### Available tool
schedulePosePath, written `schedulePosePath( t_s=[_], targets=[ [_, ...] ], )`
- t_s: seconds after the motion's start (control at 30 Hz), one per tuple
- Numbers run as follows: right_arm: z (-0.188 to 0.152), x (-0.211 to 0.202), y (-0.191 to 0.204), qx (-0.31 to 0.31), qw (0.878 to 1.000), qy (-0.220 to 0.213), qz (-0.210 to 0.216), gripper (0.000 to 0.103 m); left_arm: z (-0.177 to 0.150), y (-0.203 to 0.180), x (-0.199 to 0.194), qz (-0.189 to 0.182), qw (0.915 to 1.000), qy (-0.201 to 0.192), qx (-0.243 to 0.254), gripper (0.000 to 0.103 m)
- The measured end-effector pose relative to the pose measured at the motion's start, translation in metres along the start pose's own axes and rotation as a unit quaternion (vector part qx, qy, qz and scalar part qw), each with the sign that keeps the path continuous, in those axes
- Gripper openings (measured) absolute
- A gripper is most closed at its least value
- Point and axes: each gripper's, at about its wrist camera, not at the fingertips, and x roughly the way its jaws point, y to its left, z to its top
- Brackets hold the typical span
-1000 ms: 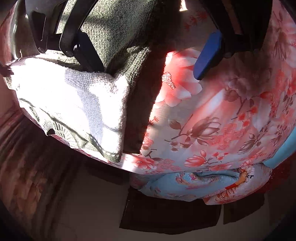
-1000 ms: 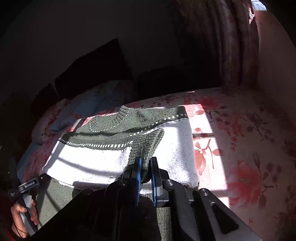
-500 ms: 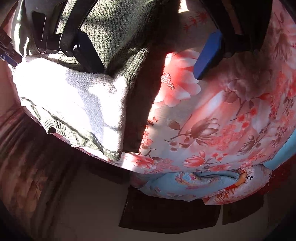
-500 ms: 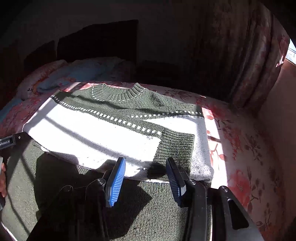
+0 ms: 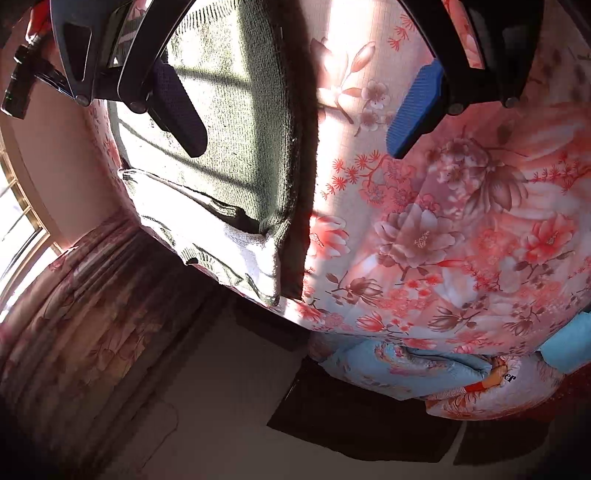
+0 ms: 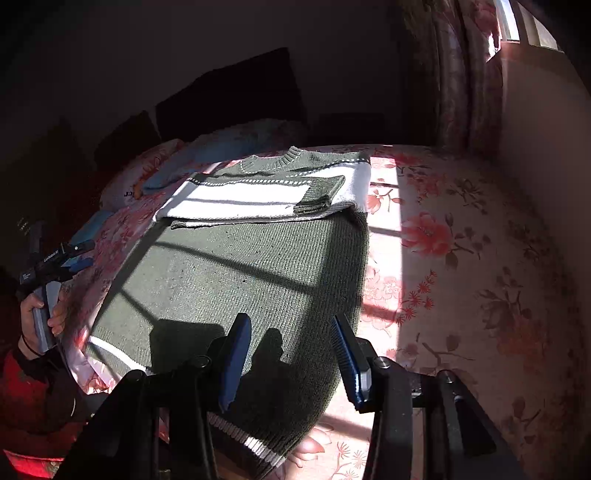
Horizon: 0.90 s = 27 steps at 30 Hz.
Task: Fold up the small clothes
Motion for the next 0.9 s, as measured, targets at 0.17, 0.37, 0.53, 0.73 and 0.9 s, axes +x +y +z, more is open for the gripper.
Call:
schedulePosePath(
  t_s=[0.17,0.37,0.53,0.73,0.9],
  targets=[
    [-0.061,0.001,0.003,0.009,0.999,0.043,0.014,0.046,-0.062,-0.01,-0.024,-0.048,0.9982,0.032,0.016,0.103],
    [-0.072,0.018,0.015,0.011,0.998,0.054,0.023,0.045,-0.093,-0.029,-0.021,-0.052,0.9959,0.06,0.044,0.103],
    [-0.068,0.025,0.028,-0.001,0.999,0.052,0.0,0.045,-0.11,-0.04,-0.001,-0.058,0.9926,0.097,0.043,0.103],
    [-0.068,0.024,0.026,0.011,0.998,0.055,-0.005,0.044,-0.115,-0.038,-0.007,-0.026,0.9955,0.082,0.04,0.103],
    [-0.067,0.03,0.038,-0.007,0.998,0.048,-0.029,0.046,-0.11,-0.046,0.006,-0.075,0.9899,0.12,0.01,0.103]
  ],
)
